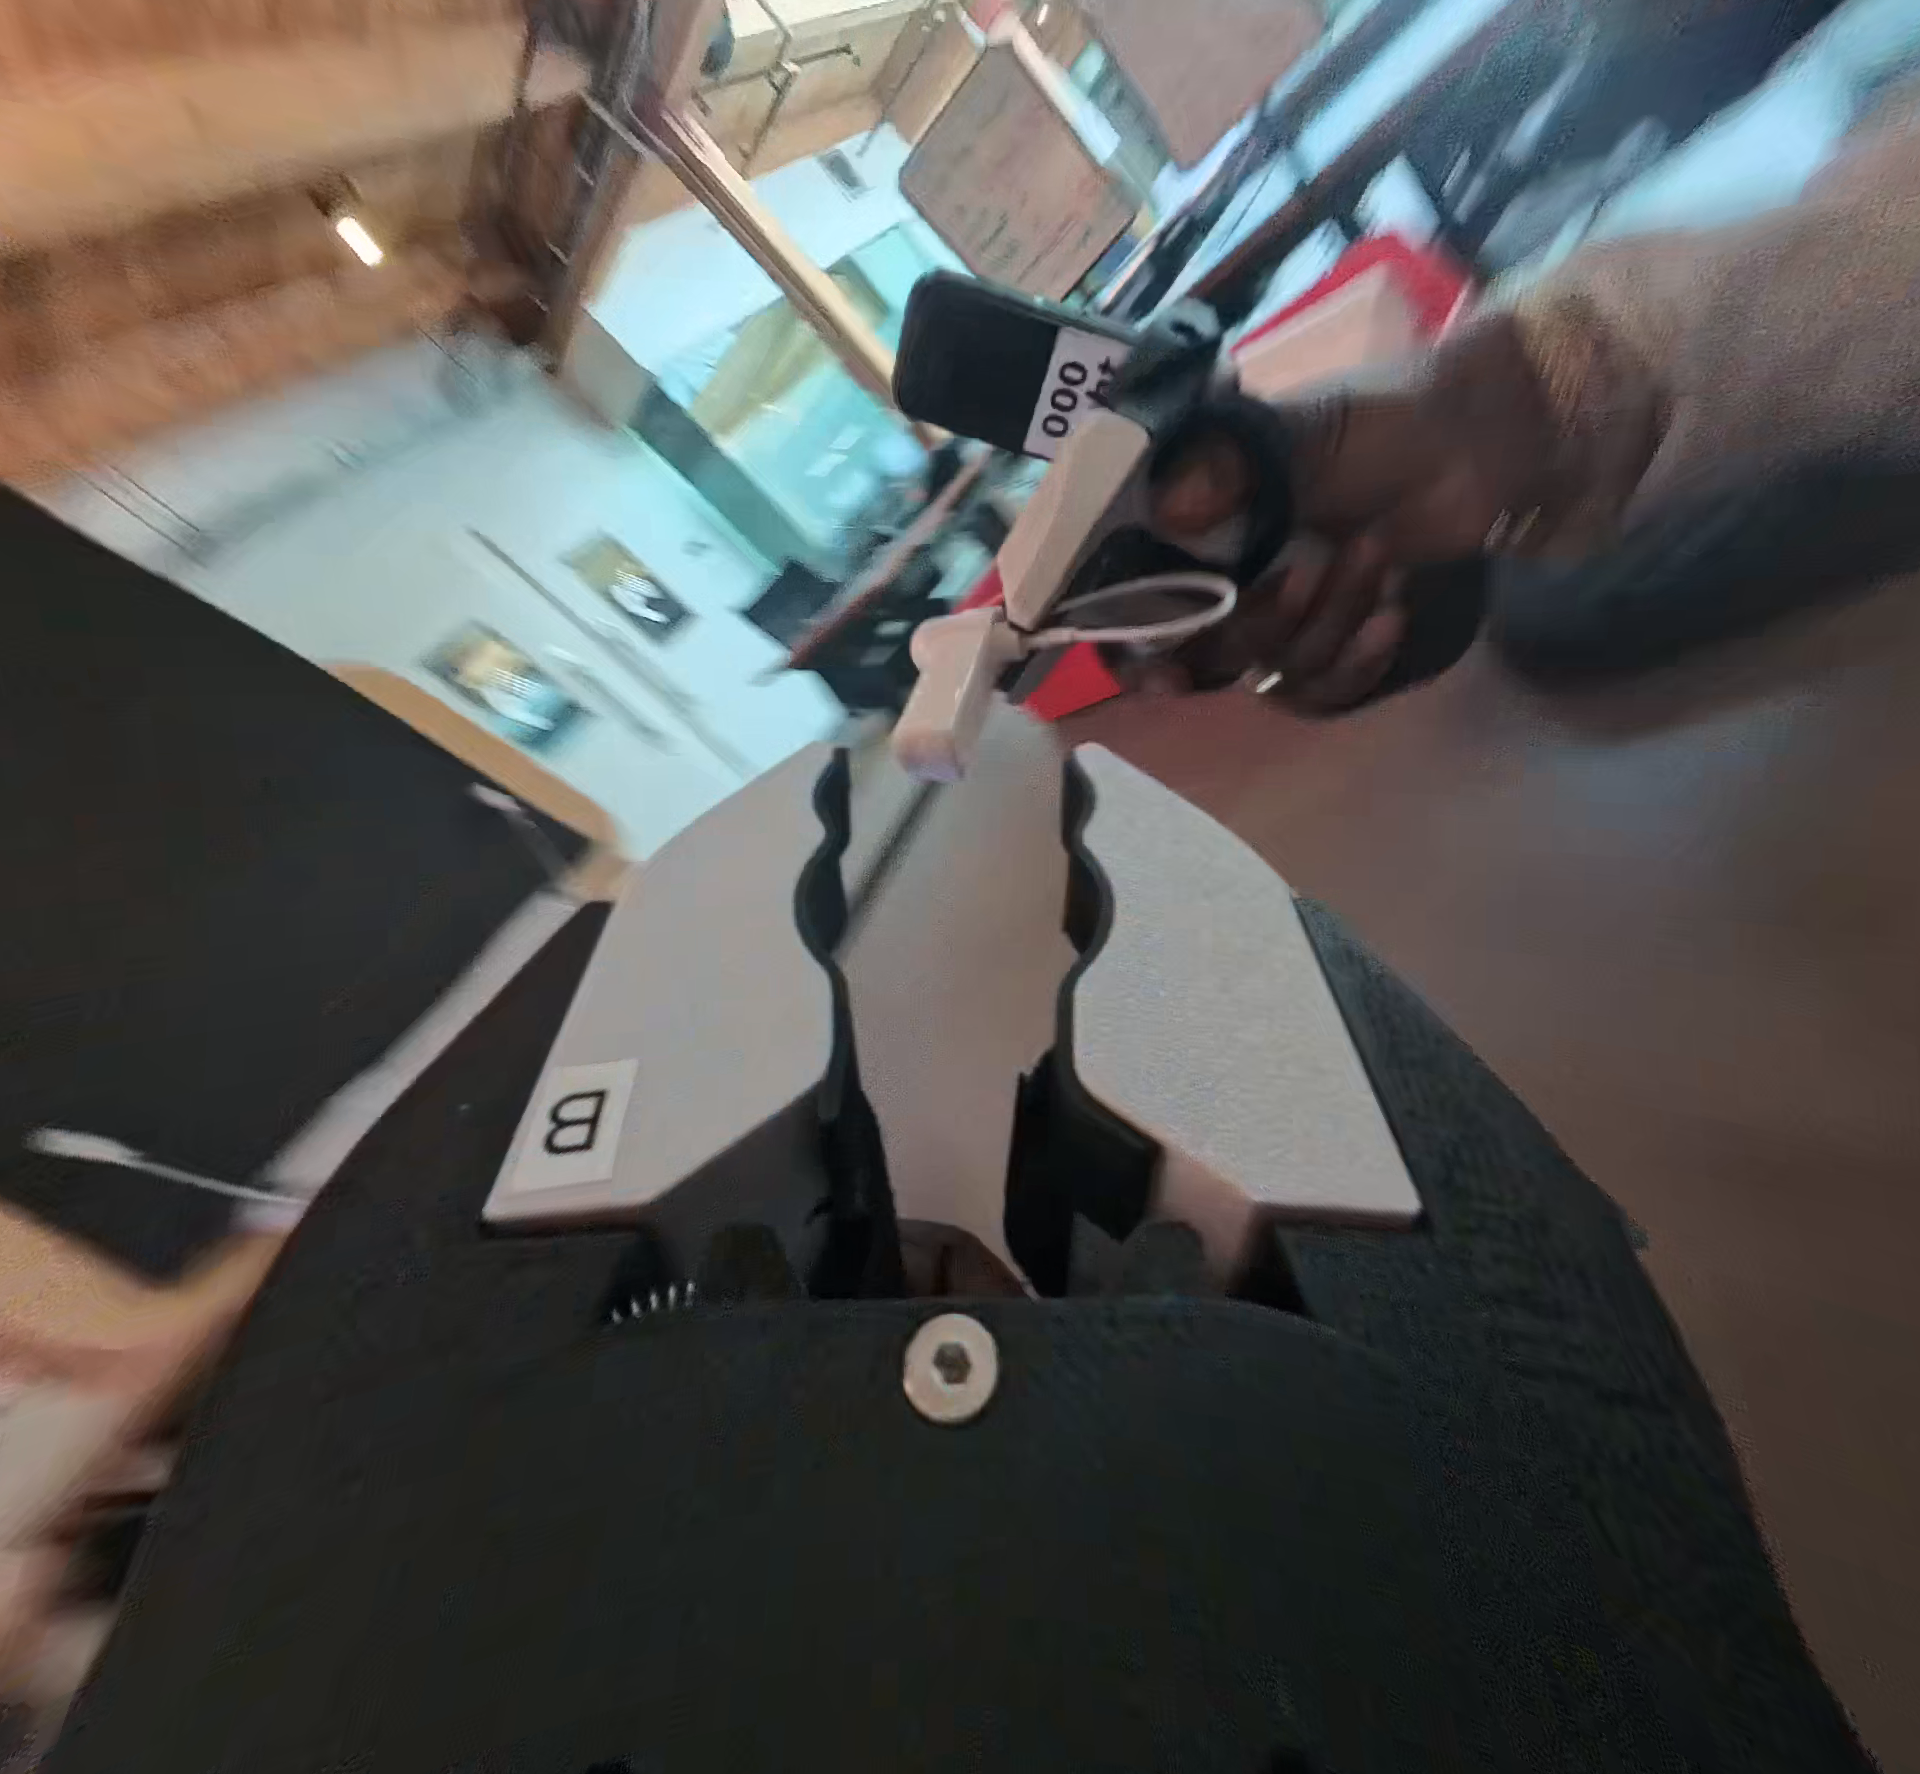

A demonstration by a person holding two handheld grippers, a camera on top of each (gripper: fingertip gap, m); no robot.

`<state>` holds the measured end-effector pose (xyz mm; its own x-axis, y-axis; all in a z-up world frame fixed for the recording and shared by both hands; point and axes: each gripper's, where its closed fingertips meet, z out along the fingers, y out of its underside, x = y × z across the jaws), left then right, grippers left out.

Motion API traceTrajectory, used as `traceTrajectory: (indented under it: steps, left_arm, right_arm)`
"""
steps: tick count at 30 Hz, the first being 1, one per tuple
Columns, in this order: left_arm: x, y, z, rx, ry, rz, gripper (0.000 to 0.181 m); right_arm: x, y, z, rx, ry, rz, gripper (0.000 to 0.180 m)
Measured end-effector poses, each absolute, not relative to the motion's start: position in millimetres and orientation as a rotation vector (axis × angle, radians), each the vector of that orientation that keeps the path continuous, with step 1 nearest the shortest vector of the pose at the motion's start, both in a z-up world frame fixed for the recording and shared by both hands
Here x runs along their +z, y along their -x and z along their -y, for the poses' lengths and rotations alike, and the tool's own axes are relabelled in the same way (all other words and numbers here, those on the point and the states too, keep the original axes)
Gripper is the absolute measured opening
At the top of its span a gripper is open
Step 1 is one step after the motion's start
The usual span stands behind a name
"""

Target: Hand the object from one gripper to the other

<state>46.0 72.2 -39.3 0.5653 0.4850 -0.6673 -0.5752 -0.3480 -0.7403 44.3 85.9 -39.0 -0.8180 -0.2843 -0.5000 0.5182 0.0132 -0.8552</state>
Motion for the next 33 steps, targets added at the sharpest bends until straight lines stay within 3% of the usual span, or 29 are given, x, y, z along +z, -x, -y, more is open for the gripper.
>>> traceTrajectory:
  steps: [4,11,19,25,29,33]
  left_arm:
    - [-34.4,-48.3,-74.5,0.269,1.446,0.307,0.051]
    - [-17.3,-80.1,-78.8,-0.501,1.205,0.338,0.036]
    - [-27.4,-74.0,-81.3,-0.212,1.321,0.311,0.012]
    - [-27.3,-74.5,-79.8,-0.036,1.365,0.220,0.011]
    - [-27.1,-71.8,-74.9,0.530,1.470,-0.020,0.012]
    - [-42.3,-66.2,-74.9,1.115,1.609,-0.328,0.012]
  right_arm:
    - [-28.3,-45.8,-89.6,-2.149,-0.001,-1.961,0.012]
    - [-26.1,-65.8,-87.1,-2.456,0.575,-2.240,0.012]
    - [-32.2,-68.3,-84.3,-2.333,0.479,-2.202,0.012]
    - [-32.3,-66.8,-82.8,-2.299,0.388,-2.178,0.014]
    - [-35.8,-61.1,-83.2,-1.987,-0.016,-1.920,0.057]
    - [-45.8,-52.4,-84.5,-1.583,-0.367,-1.566,0.066]
